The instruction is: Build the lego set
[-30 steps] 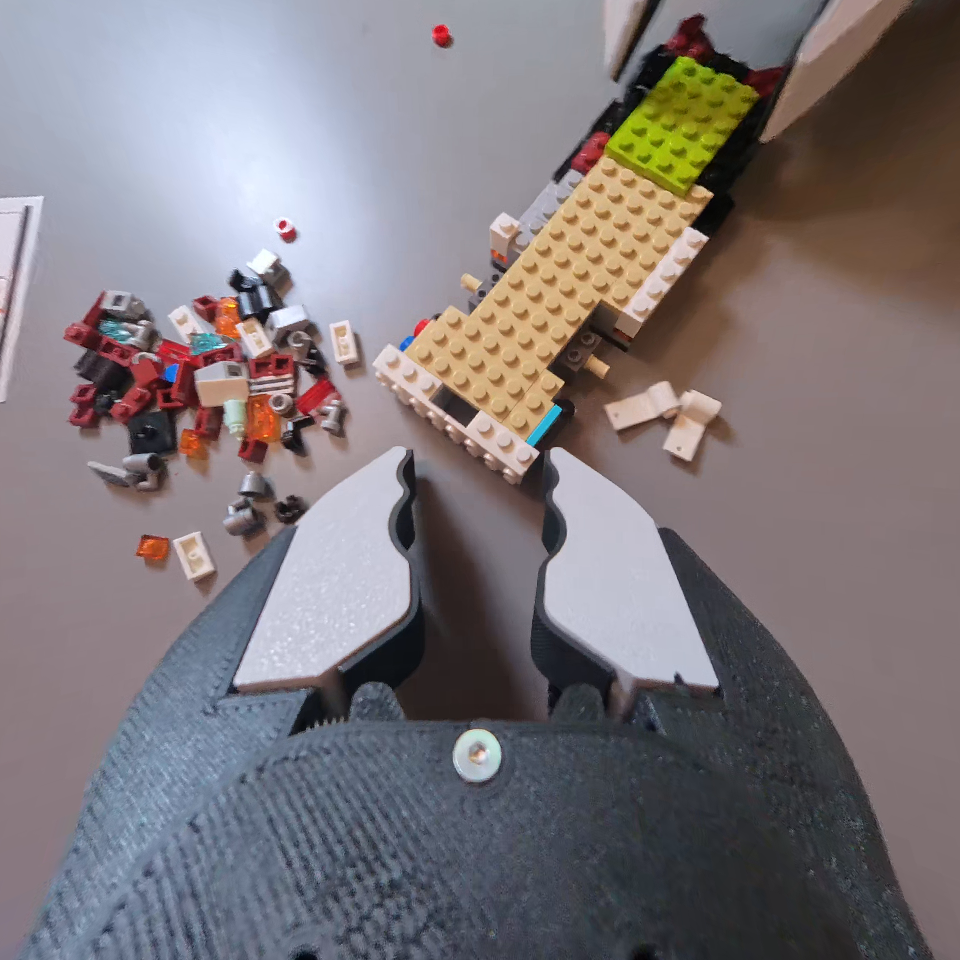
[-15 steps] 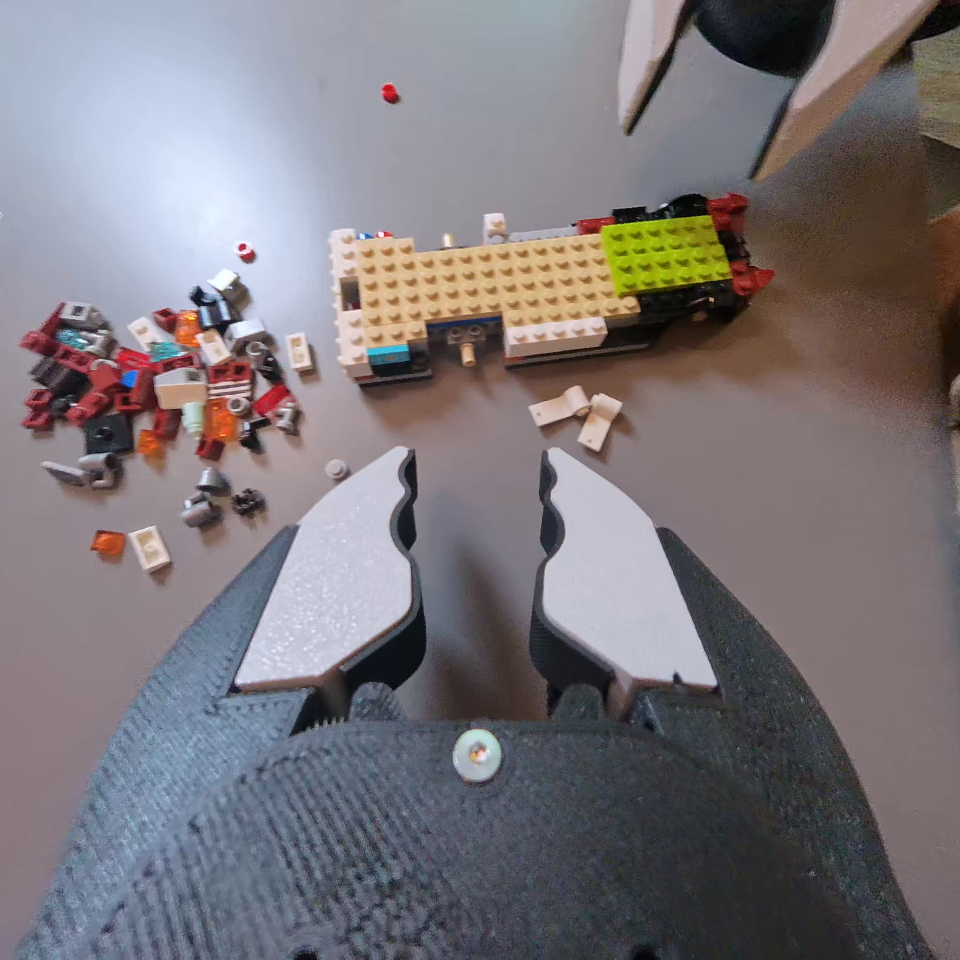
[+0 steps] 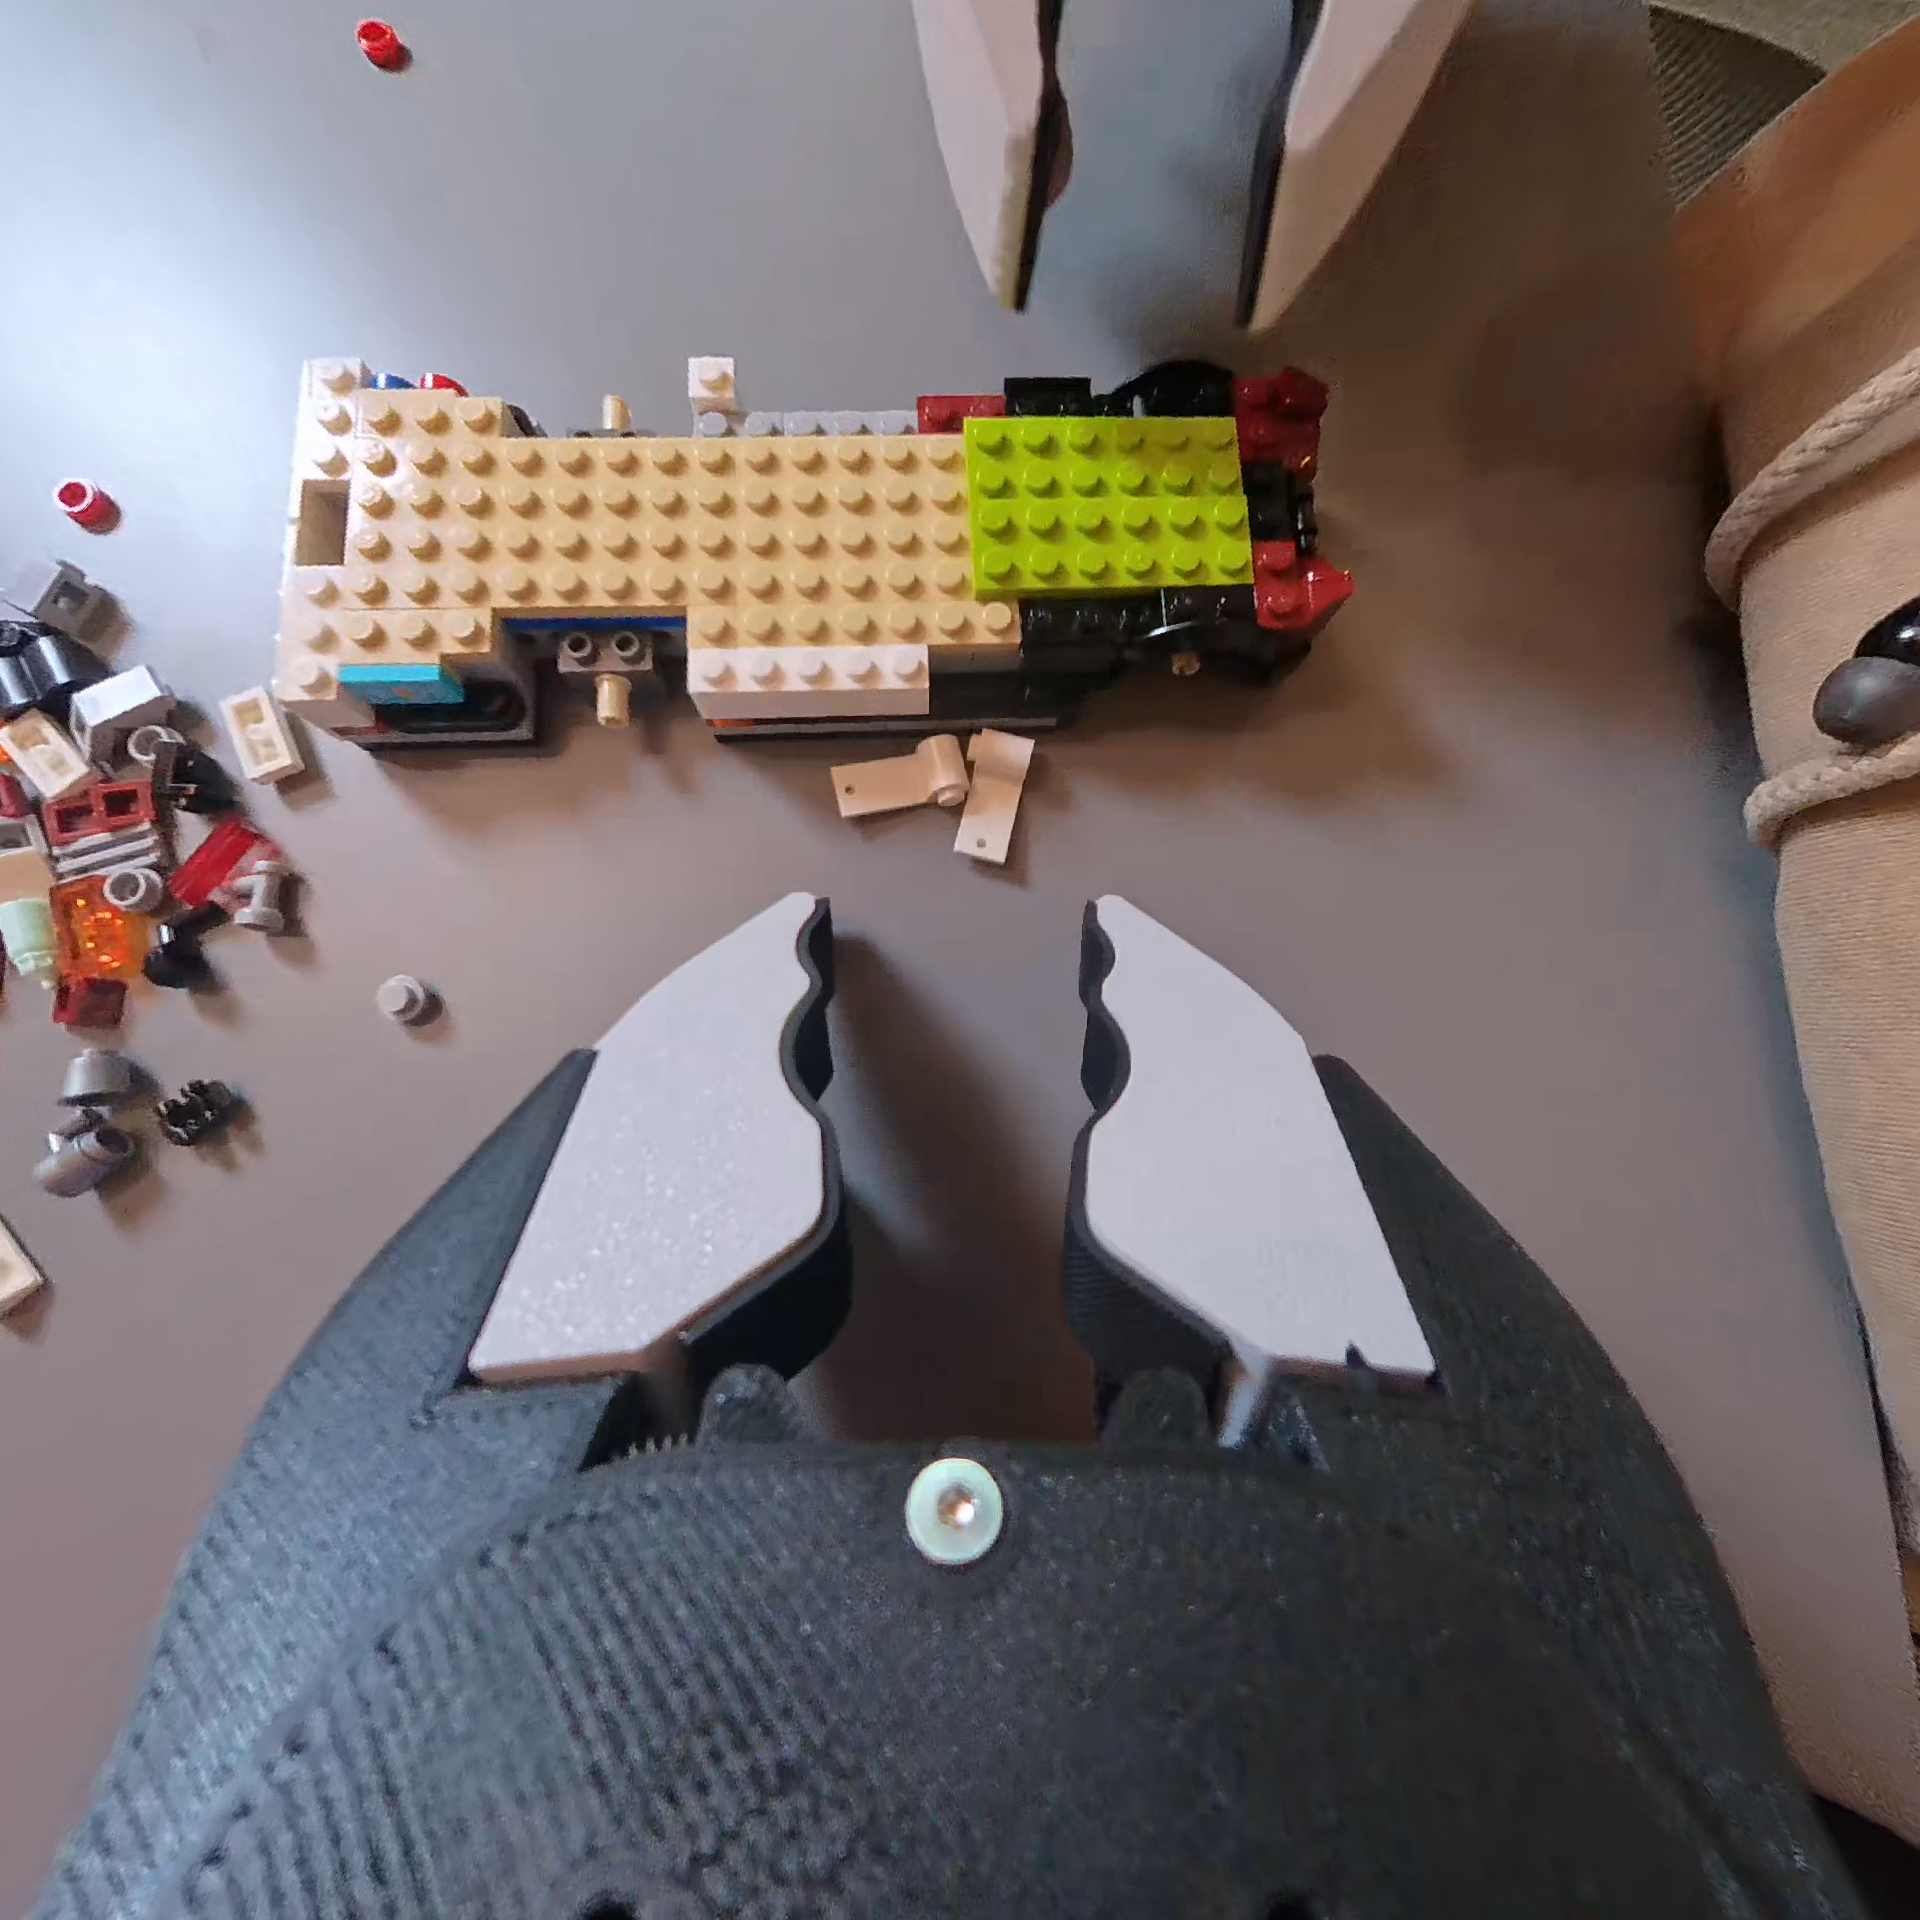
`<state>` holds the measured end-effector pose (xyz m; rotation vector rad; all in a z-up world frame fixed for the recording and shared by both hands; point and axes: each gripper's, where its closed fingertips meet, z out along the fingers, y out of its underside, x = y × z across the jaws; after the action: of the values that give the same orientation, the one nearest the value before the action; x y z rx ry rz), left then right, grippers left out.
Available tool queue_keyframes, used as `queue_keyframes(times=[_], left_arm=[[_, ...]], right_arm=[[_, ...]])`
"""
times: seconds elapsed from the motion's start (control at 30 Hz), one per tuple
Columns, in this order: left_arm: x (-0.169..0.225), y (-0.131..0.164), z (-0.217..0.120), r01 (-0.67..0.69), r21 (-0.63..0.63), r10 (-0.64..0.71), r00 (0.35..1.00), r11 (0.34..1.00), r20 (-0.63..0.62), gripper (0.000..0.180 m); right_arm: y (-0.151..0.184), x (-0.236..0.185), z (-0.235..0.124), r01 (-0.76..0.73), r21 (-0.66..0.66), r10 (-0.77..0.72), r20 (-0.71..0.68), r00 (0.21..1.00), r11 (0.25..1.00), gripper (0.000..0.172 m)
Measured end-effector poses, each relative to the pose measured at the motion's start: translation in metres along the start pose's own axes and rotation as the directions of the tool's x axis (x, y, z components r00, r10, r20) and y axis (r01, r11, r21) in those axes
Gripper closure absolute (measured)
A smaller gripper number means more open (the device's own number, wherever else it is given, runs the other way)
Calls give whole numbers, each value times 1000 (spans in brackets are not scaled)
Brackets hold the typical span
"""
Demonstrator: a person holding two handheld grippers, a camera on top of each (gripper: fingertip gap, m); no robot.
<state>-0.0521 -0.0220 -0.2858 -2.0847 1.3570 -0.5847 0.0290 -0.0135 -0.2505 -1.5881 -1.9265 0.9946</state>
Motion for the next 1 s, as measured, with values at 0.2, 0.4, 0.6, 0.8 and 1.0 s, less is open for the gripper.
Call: queue_keyframes(times=[0.2,0.4,0.6,0.8,1.0], left_arm=[[5,-5,6,-61,-15,61,998,998,16,146],[10,-11,14,-118,-24,118,992,993,31,170],[8,2,2,-102,-68,103,994,992,17,171],[-9,-1,-19,-18,14,17,998,1000,65,171],[-18,-1,-25,30,63,-35,997,998,74,171]], right_arm=[[-9,18,-4,34,43,-30,-89,996,998,141],[-11,18,3,30,44,-26,-82,996,999,142],[-15,23,3,52,41,-48,-99,994,998,142],[-13,32,-1,30,60,-22,-126,992,998,143],[-12,37,0,20,77,-11,-128,992,997,143]])
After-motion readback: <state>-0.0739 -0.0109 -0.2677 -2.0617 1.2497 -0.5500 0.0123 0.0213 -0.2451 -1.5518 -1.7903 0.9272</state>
